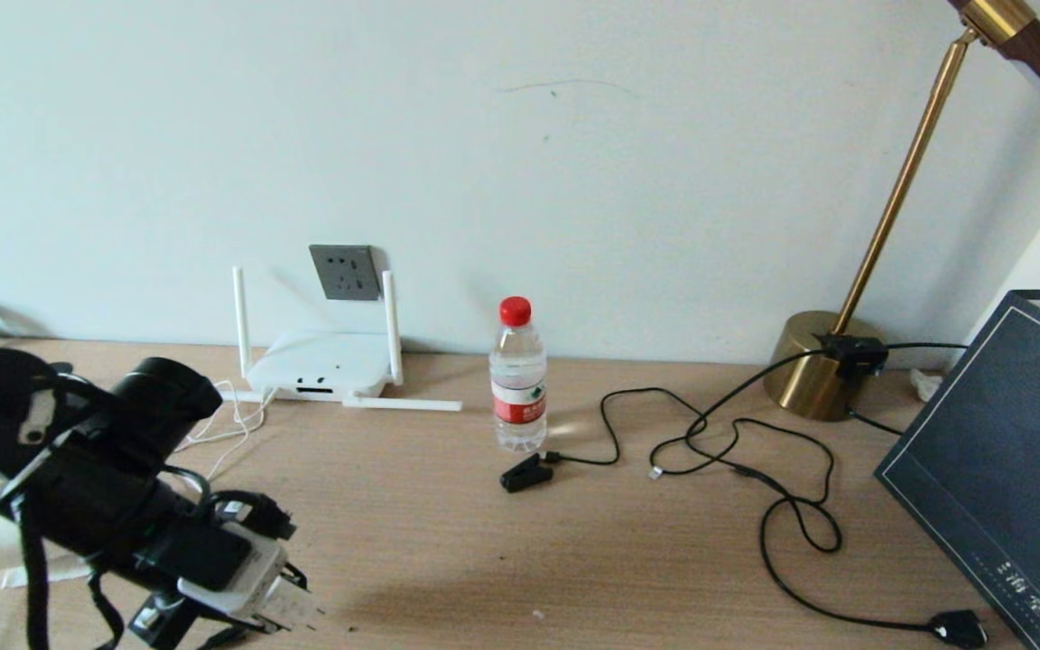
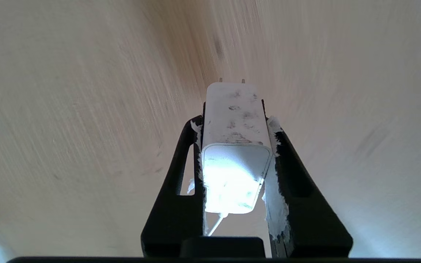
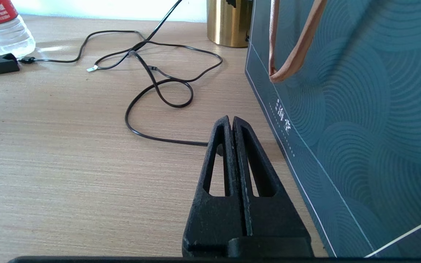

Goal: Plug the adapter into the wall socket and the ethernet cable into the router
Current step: Pick up plug, then align plug and socket

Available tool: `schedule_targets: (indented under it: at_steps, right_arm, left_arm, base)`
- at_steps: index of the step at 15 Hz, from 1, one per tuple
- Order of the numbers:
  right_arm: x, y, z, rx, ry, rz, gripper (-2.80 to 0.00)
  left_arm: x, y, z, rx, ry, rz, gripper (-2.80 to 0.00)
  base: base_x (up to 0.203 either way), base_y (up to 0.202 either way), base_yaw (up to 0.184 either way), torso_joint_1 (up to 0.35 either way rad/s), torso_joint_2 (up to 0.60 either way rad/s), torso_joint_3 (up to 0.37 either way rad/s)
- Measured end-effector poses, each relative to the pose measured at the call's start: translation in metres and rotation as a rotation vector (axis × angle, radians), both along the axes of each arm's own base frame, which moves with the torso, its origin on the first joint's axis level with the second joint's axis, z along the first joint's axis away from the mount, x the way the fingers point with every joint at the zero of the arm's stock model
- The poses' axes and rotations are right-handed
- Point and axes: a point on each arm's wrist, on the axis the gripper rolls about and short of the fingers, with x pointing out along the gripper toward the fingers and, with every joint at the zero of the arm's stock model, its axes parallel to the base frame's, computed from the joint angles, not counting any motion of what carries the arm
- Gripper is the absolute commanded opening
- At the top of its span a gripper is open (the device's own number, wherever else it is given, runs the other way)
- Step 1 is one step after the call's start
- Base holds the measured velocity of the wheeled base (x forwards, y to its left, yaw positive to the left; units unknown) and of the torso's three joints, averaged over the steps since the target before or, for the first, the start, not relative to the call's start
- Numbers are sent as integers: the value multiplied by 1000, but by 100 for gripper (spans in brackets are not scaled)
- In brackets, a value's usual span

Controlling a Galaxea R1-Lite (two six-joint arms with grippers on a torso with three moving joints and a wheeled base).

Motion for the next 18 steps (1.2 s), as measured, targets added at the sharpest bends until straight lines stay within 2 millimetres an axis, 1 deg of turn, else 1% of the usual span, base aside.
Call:
schedule_targets:
  at_steps: [3, 7, 9, 10, 11, 12, 13, 15, 18]
  right_arm:
    - [0, 0, 0, 0, 0, 0, -280]
    - [0, 0, 0, 0, 0, 0, -280]
    - [0, 0, 0, 0, 0, 0, -280]
    - [0, 0, 0, 0, 0, 0, -280]
    - [0, 0, 0, 0, 0, 0, -280]
    - [0, 0, 0, 0, 0, 0, -280]
    - [0, 0, 0, 0, 0, 0, -280]
    - [0, 0, 0, 0, 0, 0, -280]
    - [0, 0, 0, 0, 0, 0, -280]
  left_arm:
    - [-19, -7, 27, -204, 94, 282, -280]
    - [-36, -6, 75, -491, 207, 677, -280]
    - [-34, -4, 97, -658, 219, 859, -280]
    - [-30, -3, 107, -755, 204, 954, -280]
    - [-24, -2, 112, -852, 176, 1057, -280]
    - [-17, 0, 111, -941, 134, 1173, -280]
    - [-11, 1, 105, -1004, 88, 1265, -280]
    - [2, 4, 89, -1095, -37, 1399, -280]
    - [25, 5, 71, -1194, -199, 1412, -280]
  base:
    - [0, 0, 0, 0, 0, 0]
    - [0, 0, 0, 0, 0, 0]
    - [0, 0, 0, 0, 0, 0]
    - [0, 0, 0, 0, 0, 0]
    - [0, 0, 0, 0, 0, 0]
    - [0, 0, 0, 0, 0, 0]
    - [0, 0, 0, 0, 0, 0]
    - [0, 0, 0, 0, 0, 0]
    - [0, 0, 0, 0, 0, 0]
